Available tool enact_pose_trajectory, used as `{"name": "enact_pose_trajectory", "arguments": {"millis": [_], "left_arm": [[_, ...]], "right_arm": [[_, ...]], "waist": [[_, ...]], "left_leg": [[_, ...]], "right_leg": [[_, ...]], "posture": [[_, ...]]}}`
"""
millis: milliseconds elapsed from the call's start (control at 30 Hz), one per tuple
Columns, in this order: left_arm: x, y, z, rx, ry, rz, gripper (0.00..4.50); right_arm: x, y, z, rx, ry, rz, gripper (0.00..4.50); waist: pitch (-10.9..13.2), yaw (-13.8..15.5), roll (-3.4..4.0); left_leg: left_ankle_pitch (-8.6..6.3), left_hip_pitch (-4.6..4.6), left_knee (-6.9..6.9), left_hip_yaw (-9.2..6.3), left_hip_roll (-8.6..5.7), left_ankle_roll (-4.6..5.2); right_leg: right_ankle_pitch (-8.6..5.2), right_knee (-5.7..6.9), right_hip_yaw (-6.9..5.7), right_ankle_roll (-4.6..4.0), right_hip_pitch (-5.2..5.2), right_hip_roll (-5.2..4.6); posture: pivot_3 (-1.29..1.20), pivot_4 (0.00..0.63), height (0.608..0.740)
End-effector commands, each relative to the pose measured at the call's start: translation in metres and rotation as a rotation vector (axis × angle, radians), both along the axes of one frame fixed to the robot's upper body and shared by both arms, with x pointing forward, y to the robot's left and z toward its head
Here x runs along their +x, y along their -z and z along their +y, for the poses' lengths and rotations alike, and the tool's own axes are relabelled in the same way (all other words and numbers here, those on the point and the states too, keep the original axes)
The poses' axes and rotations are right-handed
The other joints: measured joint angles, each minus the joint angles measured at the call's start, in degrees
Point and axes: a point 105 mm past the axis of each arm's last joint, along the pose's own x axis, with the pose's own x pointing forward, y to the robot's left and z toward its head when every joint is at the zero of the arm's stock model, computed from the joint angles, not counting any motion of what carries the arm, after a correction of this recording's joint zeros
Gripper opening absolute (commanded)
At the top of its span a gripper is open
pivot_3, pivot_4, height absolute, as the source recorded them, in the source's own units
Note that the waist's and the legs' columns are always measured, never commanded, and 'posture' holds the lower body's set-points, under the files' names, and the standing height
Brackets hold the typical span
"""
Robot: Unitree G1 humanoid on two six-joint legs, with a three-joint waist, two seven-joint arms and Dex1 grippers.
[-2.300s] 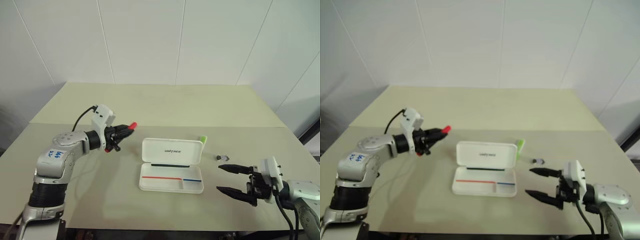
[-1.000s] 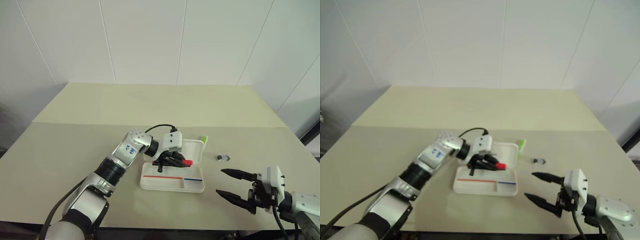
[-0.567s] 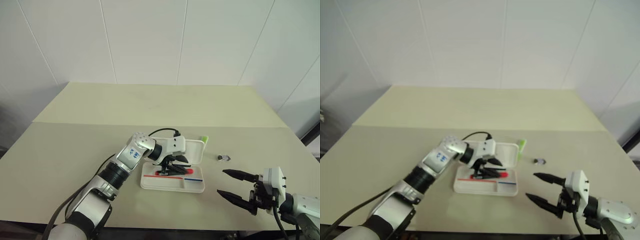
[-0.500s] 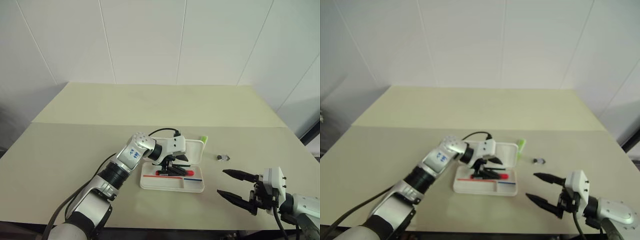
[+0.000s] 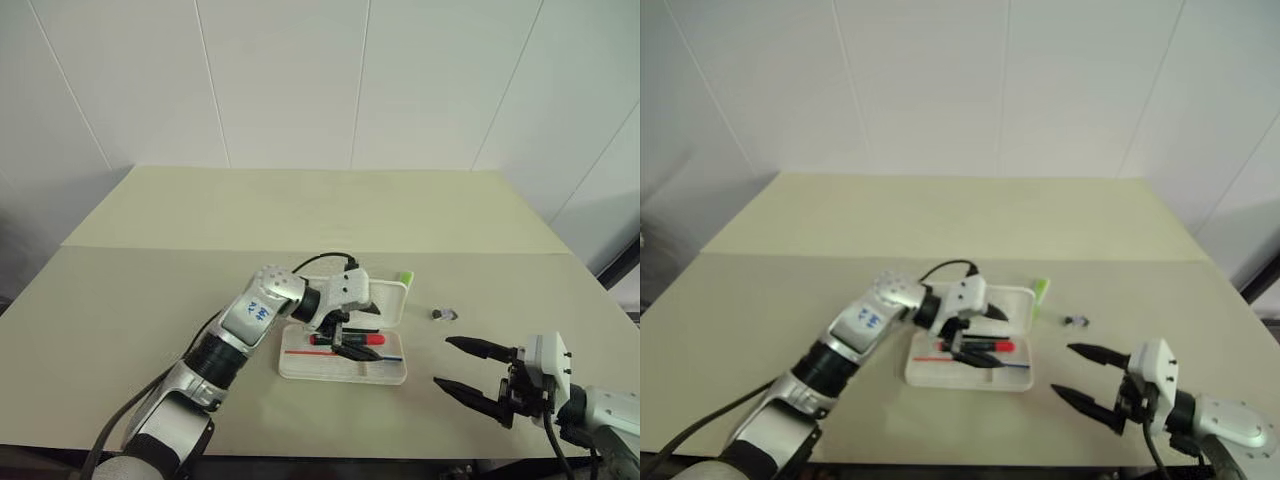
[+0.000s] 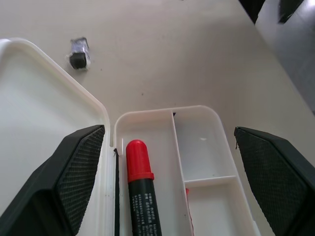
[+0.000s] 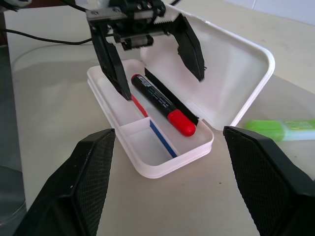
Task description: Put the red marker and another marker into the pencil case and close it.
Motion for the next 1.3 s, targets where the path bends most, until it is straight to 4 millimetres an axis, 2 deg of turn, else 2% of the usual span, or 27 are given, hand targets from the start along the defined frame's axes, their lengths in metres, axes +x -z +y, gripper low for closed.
{"name": "enact_pose_trajectory", "arguments": {"millis": [33,167,300,433,700,933,1067,1300], "left_arm": [[-0.006,-0.017,0.007,-0.068,0.004,-0.019,4.49],[-0.012,-0.025,0.015,-0.128,0.0,-0.002,4.49],[-0.023,-0.036,0.036,-0.227,0.036,0.003,4.49],[-0.02,-0.04,0.062,-0.27,-0.014,-0.013,4.49],[-0.024,-0.044,0.106,-0.278,-0.086,-0.003,4.49],[-0.018,-0.049,0.146,-0.318,-0.179,-0.008,4.49],[-0.013,-0.05,0.158,-0.314,-0.217,-0.024,4.49],[-0.014,-0.052,0.161,-0.329,-0.212,-0.035,4.49]], "right_arm": [[0.008,-0.006,-0.005,-0.025,0.046,-0.058,4.5],[0.018,-0.005,-0.009,-0.05,0.079,-0.079,4.5],[0.039,-0.001,-0.015,-0.093,0.162,-0.105,4.5],[0.063,0.0,-0.021,-0.106,0.267,-0.129,4.5],[0.094,-0.002,-0.023,-0.105,0.376,-0.169,4.5],[0.125,0.003,-0.026,-0.102,0.481,-0.158,4.5],[0.134,0.006,-0.024,-0.08,0.498,-0.135,4.5],[0.141,0.012,-0.01,-0.026,0.479,-0.098,4.5]], "waist": [[0.0,0.06,0.0],[-0.01,0.07,0.01],[-0.01,-0.18,0.02],[-0.01,-0.09,0.03],[-0.01,-0.19,0.04],[0.0,-0.29,0.06],[0.01,-0.38,0.06],[0.01,-0.51,0.06]], "left_leg": [[0.01,0.0,0.02,-0.01,0.0,0.0],[0.02,0.02,-0.01,-0.01,0.0,0.0],[0.02,0.04,0.0,0.0,0.0,0.0],[0.05,0.22,-0.06,0.07,0.03,-0.05],[0.07,0.31,-0.07,0.08,0.02,-0.08],[0.07,0.33,-0.1,0.07,0.04,-0.08],[0.07,0.33,-0.12,0.07,0.04,-0.08],[0.07,0.33,-0.19,0.07,0.04,-0.08]], "right_leg": [[0.0,0.02,0.0,0.0,0.01,0.0],[0.0,0.03,0.0,-0.01,0.02,0.0],[0.0,0.04,0.01,-0.01,0.01,-0.02],[-0.03,0.23,0.02,-0.11,0.02,-0.01],[-0.07,0.37,0.03,-0.18,0.04,-0.02],[-0.08,0.38,0.02,-0.2,0.03,-0.01],[-0.09,0.4,0.02,-0.21,0.01,-0.01],[-0.1,0.38,0.01,-0.22,0.0,-0.01]], "posture": [[0.0,0.15,0.74],[0.0,0.15,0.74],[0.0,0.15,0.74],[0.0,0.15,0.74],[0.0,0.15,0.74],[0.0,0.15,0.74],[0.0,0.15,0.74],[0.0,0.15,0.74]]}}
